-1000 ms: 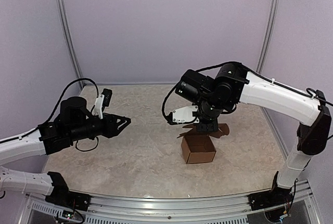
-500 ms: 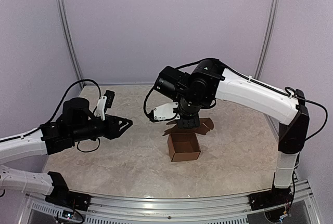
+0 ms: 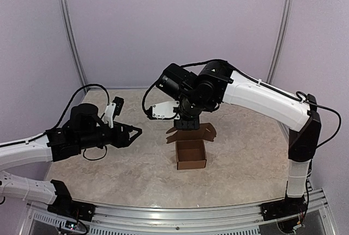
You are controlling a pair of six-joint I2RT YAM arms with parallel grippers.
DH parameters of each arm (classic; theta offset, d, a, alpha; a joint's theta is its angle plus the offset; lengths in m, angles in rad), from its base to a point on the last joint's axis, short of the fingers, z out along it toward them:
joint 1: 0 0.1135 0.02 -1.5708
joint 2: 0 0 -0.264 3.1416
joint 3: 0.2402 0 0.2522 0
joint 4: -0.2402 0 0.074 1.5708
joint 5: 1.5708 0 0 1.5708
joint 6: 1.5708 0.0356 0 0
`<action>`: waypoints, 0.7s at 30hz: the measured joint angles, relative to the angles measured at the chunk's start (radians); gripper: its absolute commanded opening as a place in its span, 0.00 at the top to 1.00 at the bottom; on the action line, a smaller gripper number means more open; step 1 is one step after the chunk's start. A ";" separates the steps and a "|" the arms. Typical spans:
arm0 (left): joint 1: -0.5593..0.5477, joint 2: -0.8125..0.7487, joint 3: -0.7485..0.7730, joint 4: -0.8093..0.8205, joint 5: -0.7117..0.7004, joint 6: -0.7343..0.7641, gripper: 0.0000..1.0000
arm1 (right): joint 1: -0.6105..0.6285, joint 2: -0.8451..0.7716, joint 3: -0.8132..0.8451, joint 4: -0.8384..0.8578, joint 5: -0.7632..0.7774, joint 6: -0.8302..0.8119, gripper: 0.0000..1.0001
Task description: Fold the paper box
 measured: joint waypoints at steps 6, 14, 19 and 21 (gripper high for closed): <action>0.000 0.016 -0.015 0.010 0.004 0.038 0.22 | -0.002 -0.179 -0.219 0.164 -0.021 0.019 0.52; -0.001 0.095 -0.021 0.055 0.040 0.132 0.24 | -0.058 -0.642 -0.679 0.472 -0.107 0.101 0.46; -0.024 0.167 -0.015 0.061 0.050 0.208 0.25 | -0.108 -0.817 -0.918 0.595 -0.148 0.204 0.45; -0.047 0.207 0.002 0.061 0.047 0.243 0.26 | -0.121 -0.850 -1.004 0.629 -0.150 0.251 0.45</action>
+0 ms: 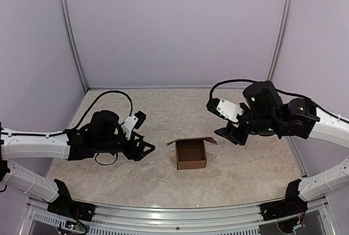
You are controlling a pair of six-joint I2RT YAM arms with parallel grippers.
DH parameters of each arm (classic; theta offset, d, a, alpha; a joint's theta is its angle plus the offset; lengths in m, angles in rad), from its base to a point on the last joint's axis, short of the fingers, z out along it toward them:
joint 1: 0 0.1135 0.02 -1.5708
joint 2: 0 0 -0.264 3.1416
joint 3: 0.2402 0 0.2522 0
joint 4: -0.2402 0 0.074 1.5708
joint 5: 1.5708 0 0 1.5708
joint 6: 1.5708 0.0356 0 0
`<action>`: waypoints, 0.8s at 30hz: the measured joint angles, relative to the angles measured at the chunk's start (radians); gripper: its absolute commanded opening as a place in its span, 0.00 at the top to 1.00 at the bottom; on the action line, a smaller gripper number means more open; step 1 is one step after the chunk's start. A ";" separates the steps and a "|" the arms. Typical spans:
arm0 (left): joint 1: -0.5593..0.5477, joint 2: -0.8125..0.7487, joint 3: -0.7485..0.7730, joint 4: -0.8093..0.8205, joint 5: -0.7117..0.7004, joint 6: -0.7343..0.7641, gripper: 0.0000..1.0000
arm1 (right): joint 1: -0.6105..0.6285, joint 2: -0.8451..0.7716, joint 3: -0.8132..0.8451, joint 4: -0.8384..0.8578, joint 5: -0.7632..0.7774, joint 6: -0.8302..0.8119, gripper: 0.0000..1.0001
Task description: Fold the paper box
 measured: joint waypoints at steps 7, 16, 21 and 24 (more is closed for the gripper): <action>-0.052 0.122 0.057 0.021 -0.027 0.091 0.29 | -0.041 -0.041 -0.201 0.067 -0.026 0.129 0.46; -0.086 0.249 0.079 0.090 -0.068 0.188 0.37 | -0.092 -0.046 -0.391 0.185 -0.083 0.263 0.47; -0.111 0.300 0.089 0.167 -0.111 0.250 0.45 | -0.139 -0.046 -0.433 0.251 -0.127 0.319 0.47; -0.113 0.319 0.090 0.206 -0.130 0.272 0.50 | -0.154 -0.046 -0.452 0.288 -0.151 0.344 0.47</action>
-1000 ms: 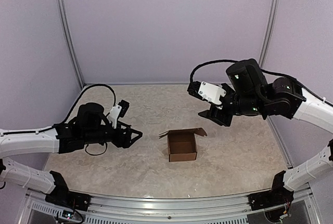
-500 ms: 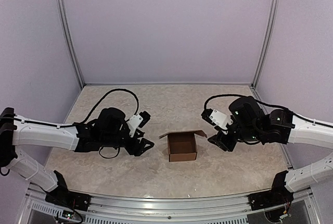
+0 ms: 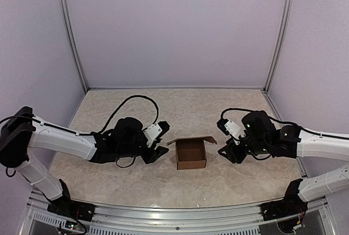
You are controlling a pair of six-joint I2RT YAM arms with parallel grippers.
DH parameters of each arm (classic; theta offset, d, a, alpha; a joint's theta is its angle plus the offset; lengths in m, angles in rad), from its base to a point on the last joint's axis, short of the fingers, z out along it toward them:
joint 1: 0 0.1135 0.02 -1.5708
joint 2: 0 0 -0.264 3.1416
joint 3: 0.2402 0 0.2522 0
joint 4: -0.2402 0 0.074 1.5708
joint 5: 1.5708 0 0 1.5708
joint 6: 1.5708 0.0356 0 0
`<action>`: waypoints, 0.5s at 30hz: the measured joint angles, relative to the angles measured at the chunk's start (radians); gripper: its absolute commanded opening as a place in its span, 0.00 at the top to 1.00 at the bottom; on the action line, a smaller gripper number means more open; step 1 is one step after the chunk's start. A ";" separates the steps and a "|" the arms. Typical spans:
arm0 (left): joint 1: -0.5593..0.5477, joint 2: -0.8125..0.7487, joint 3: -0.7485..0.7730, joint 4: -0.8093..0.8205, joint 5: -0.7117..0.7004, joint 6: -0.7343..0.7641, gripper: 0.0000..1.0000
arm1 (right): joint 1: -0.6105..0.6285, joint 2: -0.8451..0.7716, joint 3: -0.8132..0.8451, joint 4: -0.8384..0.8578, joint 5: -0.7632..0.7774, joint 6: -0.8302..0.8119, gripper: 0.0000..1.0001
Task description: Fold the paper box
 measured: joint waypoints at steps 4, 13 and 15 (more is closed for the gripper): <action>0.000 0.038 0.014 0.053 -0.014 0.027 0.56 | -0.010 0.000 -0.021 0.041 -0.027 0.023 0.48; -0.011 0.085 0.053 0.133 -0.025 0.051 0.66 | -0.018 -0.005 -0.050 0.091 -0.053 0.055 0.49; -0.012 0.091 0.057 0.140 -0.025 0.052 0.73 | -0.019 -0.006 -0.053 0.096 -0.055 0.059 0.50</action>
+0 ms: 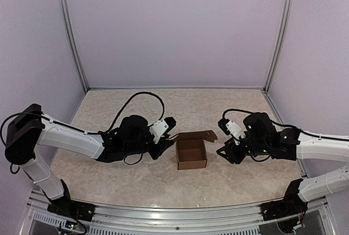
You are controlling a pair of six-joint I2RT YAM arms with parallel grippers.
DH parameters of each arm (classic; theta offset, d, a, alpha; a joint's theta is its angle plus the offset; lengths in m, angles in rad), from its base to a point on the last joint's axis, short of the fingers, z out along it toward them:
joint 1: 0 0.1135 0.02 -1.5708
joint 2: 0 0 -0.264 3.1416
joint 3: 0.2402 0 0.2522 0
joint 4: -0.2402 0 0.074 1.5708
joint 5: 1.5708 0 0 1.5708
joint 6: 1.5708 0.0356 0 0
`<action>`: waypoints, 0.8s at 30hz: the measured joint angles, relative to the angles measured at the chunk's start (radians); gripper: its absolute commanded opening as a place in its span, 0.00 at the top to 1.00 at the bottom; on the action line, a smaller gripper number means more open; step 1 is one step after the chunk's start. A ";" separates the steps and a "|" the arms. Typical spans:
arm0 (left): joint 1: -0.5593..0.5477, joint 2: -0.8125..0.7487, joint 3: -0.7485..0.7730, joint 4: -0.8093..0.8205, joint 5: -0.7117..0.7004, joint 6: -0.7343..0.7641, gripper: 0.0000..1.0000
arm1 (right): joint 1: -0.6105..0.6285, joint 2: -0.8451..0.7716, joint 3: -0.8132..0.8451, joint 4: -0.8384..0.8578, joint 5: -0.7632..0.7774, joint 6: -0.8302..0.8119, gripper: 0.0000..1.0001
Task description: Fold the paper box
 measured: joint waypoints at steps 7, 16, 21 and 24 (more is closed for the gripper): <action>-0.004 0.013 0.011 0.006 -0.006 0.000 0.91 | -0.004 -0.011 -0.006 0.011 0.000 0.008 0.52; -0.006 0.013 0.011 0.005 -0.018 0.003 1.00 | -0.004 -0.032 -0.031 0.084 -0.003 -0.039 0.53; -0.006 0.006 0.011 -0.011 -0.005 0.005 1.00 | -0.006 -0.037 -0.042 0.159 -0.007 -0.095 0.53; -0.006 -0.005 0.011 -0.031 0.010 0.006 1.00 | -0.024 -0.029 -0.042 0.204 -0.034 -0.130 0.55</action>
